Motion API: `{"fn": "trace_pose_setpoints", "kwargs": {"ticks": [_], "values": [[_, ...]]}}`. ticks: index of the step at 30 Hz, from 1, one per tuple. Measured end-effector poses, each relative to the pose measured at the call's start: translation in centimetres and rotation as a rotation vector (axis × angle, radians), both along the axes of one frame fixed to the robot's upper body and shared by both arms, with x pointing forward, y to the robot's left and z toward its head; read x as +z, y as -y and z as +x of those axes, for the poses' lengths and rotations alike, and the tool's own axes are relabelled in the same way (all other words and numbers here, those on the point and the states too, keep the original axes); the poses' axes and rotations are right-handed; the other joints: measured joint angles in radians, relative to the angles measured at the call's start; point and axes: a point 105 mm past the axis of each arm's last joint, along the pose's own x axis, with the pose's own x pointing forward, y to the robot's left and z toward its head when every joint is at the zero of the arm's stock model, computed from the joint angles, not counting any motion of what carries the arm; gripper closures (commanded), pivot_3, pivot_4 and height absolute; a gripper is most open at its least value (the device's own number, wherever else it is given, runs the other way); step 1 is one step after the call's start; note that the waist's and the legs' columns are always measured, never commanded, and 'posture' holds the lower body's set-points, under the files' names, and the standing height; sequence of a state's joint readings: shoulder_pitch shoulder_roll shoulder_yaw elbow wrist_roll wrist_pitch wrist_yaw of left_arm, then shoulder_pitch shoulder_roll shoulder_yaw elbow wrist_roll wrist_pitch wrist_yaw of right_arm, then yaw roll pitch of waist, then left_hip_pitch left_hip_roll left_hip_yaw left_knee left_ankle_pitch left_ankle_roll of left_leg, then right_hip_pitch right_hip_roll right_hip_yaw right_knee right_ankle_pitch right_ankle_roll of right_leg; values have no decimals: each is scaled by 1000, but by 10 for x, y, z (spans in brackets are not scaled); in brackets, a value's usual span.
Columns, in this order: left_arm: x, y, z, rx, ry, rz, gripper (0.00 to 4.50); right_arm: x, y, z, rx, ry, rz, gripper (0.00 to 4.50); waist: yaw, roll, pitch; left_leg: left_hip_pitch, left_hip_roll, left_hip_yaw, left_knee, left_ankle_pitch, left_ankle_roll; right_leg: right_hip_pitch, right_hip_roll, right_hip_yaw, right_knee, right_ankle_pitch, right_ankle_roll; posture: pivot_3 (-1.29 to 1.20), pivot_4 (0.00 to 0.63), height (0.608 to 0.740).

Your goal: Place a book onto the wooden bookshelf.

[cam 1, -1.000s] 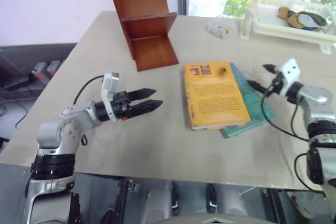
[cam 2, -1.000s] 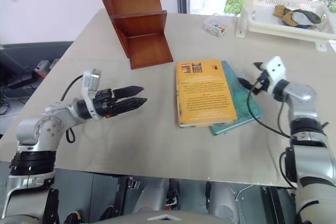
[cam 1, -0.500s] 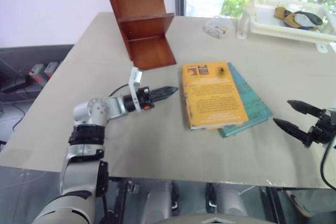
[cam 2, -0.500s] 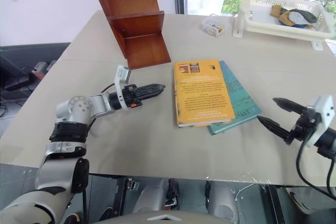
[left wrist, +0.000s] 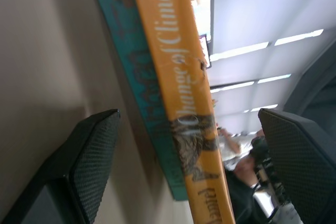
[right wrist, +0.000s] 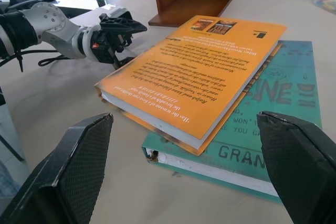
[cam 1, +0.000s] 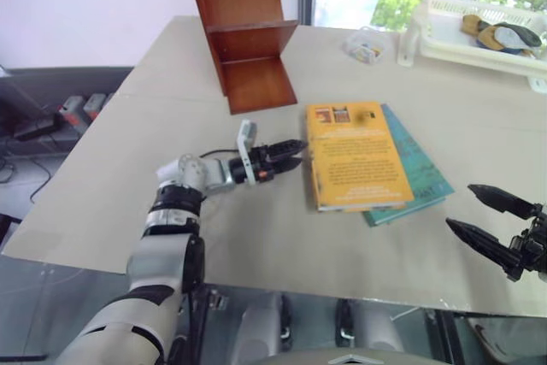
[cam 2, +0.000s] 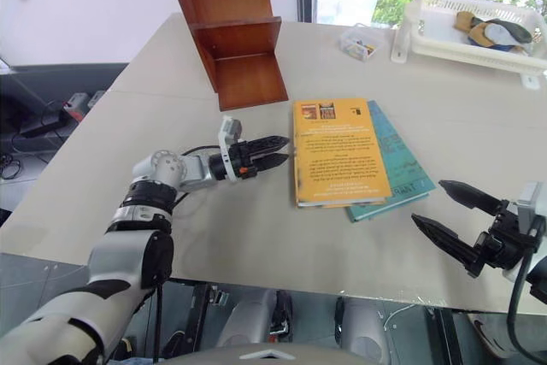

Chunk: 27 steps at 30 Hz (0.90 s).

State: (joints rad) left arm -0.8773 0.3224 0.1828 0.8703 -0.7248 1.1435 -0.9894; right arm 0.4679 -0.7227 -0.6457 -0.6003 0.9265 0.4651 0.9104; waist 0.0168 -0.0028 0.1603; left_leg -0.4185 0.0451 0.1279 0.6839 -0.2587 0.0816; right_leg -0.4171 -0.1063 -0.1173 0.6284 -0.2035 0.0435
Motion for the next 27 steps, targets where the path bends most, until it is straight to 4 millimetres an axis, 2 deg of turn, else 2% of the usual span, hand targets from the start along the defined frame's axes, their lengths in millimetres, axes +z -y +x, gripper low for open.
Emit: {"fn": "trace_pose_setpoints", "kwargs": {"ticks": [4,11,14,17,18,21,23,27], "values": [[-1,16,-3,-50,1,-16,7,0,-1,0,-2,1,-5,0,1,0,0,0,-2,0,0,-1,1,0,-1,0,-1,0,0,0,150,712],[-3,33,-9,-116,25,-29,7,1,0,2,-20,14,-29,0,1,0,0,0,-2,-1,0,-1,2,1,-1,0,-1,-1,-2,0,150,712],[-4,42,-9,-135,26,-24,867,2,0,3,-18,22,-31,0,1,0,0,0,-2,-1,0,-1,3,1,-2,0,-1,-1,-2,0,150,712],[-4,45,-9,-142,25,-21,2323,2,0,3,-11,21,-29,0,0,0,0,0,-2,-1,0,-1,3,0,-1,-1,-1,0,-1,0,150,712],[-4,45,-9,-143,26,-22,2601,2,0,3,-9,19,-29,0,-1,0,0,0,-2,-1,0,-1,3,0,-1,-1,-1,0,0,0,150,712],[-4,46,-9,-144,22,-25,3944,1,-1,1,5,12,-24,0,0,0,0,-1,-2,-1,0,-2,3,0,-1,-1,-1,0,0,0,150,712],[-4,46,-8,-143,21,-31,4118,1,-1,-1,17,7,-17,0,0,0,0,-1,-2,-1,0,-2,3,1,-1,-1,-1,0,0,0,150,712],[-4,46,-8,-142,20,-31,4118,3,1,-5,27,6,-9,0,0,0,0,-1,-2,-1,0,-2,3,0,-1,-1,-1,0,0,0,150,712]]}}
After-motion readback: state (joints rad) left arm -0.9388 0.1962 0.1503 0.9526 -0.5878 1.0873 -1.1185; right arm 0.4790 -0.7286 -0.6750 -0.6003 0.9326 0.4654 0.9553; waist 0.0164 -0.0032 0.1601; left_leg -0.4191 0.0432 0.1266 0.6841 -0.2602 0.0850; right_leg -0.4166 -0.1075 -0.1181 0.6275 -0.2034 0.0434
